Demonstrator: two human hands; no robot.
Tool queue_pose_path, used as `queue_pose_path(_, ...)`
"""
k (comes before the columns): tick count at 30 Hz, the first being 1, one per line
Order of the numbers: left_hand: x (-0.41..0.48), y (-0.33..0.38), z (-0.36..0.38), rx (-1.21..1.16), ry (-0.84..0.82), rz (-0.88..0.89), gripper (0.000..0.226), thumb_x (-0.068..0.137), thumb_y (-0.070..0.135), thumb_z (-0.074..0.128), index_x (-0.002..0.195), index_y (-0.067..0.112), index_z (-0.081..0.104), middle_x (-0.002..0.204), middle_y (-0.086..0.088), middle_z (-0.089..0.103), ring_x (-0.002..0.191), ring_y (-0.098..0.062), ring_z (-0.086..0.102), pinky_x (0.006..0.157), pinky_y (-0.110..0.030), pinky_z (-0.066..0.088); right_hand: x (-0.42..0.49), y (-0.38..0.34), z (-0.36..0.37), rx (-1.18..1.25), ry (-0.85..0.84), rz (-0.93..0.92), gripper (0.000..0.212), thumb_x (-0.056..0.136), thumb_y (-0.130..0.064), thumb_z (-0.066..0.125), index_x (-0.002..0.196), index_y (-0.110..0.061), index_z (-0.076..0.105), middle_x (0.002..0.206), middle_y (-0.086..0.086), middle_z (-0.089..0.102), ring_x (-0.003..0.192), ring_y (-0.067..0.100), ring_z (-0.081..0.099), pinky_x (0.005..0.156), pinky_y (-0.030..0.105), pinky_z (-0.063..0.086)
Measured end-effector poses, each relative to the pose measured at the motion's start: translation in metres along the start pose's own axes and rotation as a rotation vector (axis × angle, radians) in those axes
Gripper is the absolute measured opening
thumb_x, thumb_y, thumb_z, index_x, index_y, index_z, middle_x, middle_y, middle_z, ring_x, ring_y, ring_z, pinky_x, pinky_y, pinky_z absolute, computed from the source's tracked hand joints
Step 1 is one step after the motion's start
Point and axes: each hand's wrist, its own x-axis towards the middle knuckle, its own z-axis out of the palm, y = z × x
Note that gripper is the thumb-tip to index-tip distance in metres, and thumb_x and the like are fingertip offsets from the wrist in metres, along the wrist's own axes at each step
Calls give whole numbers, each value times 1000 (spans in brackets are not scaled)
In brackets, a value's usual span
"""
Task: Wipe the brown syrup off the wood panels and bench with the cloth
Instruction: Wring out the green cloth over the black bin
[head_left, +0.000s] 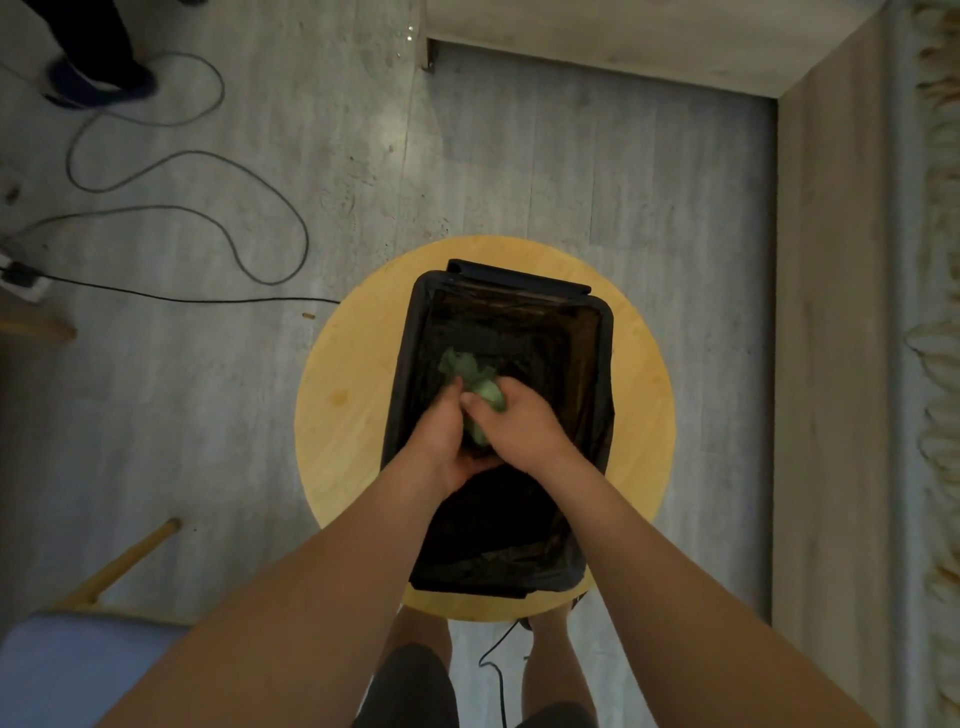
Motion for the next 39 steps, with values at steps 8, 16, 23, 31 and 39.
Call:
queue_pose_path(8,-12,9,11,87,-1,97,17,102,13,59,100,5,74,84,-13,73,75,-25,71,66,-31,60,-24,3,18,40,180,-274,47,100,-38,44,60,-14,46,60,6,56,57,22,54,52,40,39)
queue_pose_path(16,-20,-2,-3,139,44,192,35,100,8,41,120,8,70,114,-15,74,102,-26,70,96,-41,54,36,21,16,-412,533,-53,44,109,-37,46,114,5,58,118,27,56,100,44,60,86,45,49)
queue_pose_path(23,-16,-5,-1,39,97,41,41,106,41,48,120,11,72,112,-16,75,108,-31,68,93,-45,55,11,24,39,9,-30,13,44,110,-44,37,118,-13,69,114,10,71,105,25,66,90,34,53)
queue_pose_path(31,-19,4,-1,100,90,143,31,101,2,51,78,2,71,71,-15,67,61,-22,68,61,-28,59,-22,14,41,16,285,-397,50,105,-40,37,65,-15,51,63,4,58,58,20,58,57,37,47)
queue_pose_path(39,-26,-1,0,213,114,158,34,107,28,43,129,15,65,115,-11,76,110,-29,70,87,-48,61,31,29,39,-250,536,-3,50,109,-42,41,144,-6,42,133,24,43,108,45,53,90,49,50)
